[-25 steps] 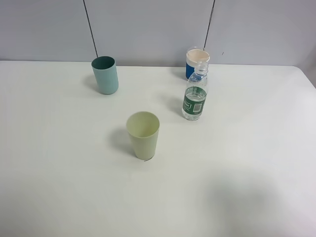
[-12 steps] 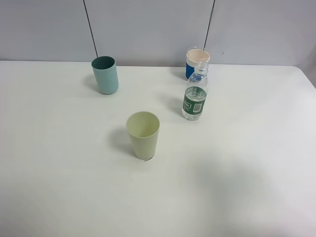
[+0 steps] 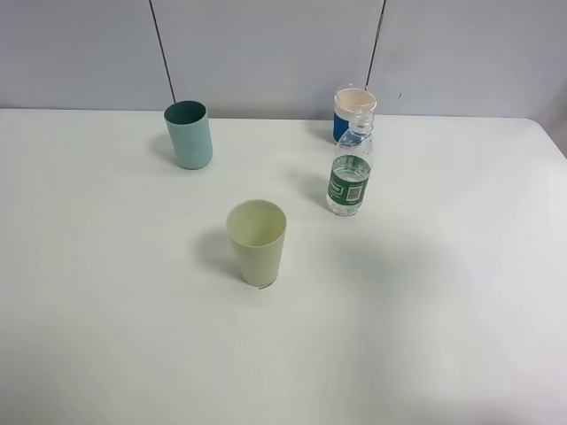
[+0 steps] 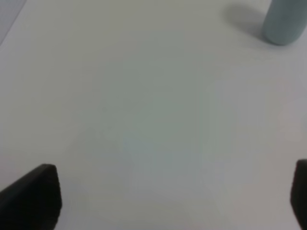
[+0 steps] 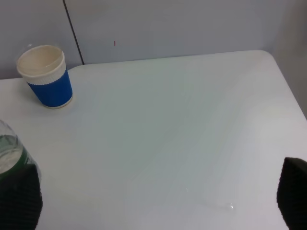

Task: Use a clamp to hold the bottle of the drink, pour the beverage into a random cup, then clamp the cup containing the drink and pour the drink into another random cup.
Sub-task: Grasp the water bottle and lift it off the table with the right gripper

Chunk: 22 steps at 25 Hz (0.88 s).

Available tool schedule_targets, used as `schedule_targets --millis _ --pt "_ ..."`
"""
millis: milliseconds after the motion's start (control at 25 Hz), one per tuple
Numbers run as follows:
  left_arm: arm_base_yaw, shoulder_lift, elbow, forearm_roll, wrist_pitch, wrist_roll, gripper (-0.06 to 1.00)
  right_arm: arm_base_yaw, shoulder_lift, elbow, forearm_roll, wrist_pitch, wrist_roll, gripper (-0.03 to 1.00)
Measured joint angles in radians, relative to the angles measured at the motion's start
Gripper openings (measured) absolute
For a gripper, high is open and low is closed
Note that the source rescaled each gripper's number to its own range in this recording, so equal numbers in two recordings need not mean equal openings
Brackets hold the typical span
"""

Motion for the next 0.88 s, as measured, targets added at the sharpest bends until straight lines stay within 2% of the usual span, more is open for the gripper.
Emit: schedule_targets --millis 160,400,680,880 --pt "0.0 0.0 0.0 0.0 0.0 0.0 0.9 0.03 0.116 0.0 -0.005 -0.08 -0.001 1.0" --pt "0.0 0.0 0.0 0.0 0.0 0.0 0.9 0.145 0.316 0.0 -0.054 -0.204 -0.004 1.0" --pt "0.0 0.0 0.0 0.0 0.0 0.0 0.9 0.246 0.545 0.0 -0.062 -0.31 -0.005 1.0" --pt "0.0 0.0 0.0 0.0 0.0 0.0 0.9 0.288 0.678 0.0 -0.082 -0.413 -0.005 1.0"
